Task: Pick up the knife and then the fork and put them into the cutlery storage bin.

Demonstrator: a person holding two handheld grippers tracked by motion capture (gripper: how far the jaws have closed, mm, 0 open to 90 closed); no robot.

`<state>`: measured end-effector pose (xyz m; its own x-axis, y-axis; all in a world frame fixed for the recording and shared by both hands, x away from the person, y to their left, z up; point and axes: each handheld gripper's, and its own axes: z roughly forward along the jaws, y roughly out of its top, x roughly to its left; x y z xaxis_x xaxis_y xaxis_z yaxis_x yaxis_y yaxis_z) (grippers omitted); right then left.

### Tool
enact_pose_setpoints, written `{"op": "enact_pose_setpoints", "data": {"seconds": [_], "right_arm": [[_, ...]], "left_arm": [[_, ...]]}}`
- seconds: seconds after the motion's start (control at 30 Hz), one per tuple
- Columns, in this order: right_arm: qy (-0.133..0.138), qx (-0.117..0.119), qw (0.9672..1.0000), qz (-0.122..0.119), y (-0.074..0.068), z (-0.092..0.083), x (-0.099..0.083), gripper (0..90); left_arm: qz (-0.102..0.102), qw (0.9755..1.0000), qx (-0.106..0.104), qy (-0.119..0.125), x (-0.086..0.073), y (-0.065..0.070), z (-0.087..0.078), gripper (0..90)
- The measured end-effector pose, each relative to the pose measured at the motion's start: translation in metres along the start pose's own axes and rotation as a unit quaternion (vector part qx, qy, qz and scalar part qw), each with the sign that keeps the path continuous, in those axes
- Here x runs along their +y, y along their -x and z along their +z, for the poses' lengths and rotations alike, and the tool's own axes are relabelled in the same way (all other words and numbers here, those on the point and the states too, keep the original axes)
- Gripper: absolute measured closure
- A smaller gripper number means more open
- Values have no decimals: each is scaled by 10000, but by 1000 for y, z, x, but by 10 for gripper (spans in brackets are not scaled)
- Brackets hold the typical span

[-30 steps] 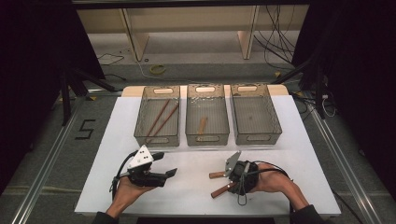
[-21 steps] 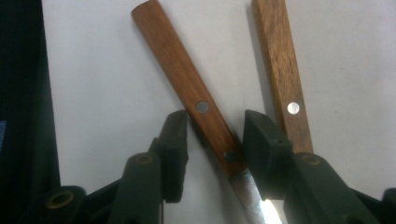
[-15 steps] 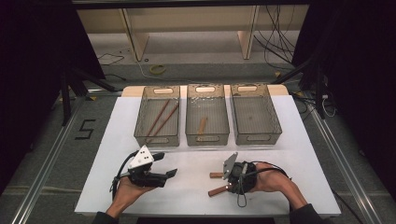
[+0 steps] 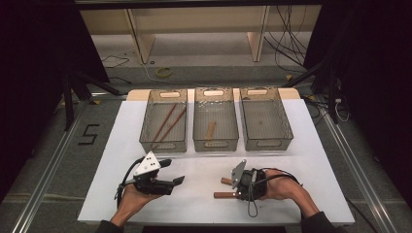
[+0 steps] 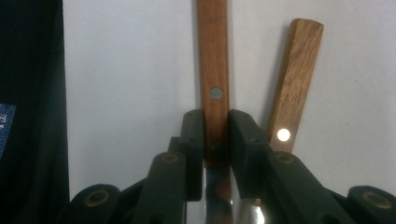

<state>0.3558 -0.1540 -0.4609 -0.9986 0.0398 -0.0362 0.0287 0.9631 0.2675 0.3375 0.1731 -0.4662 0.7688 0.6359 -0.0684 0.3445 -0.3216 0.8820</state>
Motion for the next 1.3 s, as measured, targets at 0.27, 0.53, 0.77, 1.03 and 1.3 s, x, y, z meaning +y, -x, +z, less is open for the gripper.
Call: {"op": "enact_pose_setpoints", "data": {"seconds": [0.27, 0.53, 0.77, 1.03, 1.3], "right_arm": [[52, -49, 10000, 46, -2, -1, 0, 774], [261, -261, 9991, 187, 2, -8, 0, 776], [539, -528, 9958, 528, 5, -16, 0, 776], [697, -629, 9913, 918, 9, -21, -1, 776], [966, -649, 9840, 1353, 15, -28, -4, 776]], "left_arm": [[-12, 10000, 3, -5, 0, -1, -1, 218], [-24, 10000, 25, 26, 0, -2, -2, 218], [-76, 9999, 33, 63, -1, -3, -2, 218], [-105, 9998, 59, 154, -1, -5, -4, 217], [-264, 9990, 38, 361, -2, -9, -8, 212]]}}
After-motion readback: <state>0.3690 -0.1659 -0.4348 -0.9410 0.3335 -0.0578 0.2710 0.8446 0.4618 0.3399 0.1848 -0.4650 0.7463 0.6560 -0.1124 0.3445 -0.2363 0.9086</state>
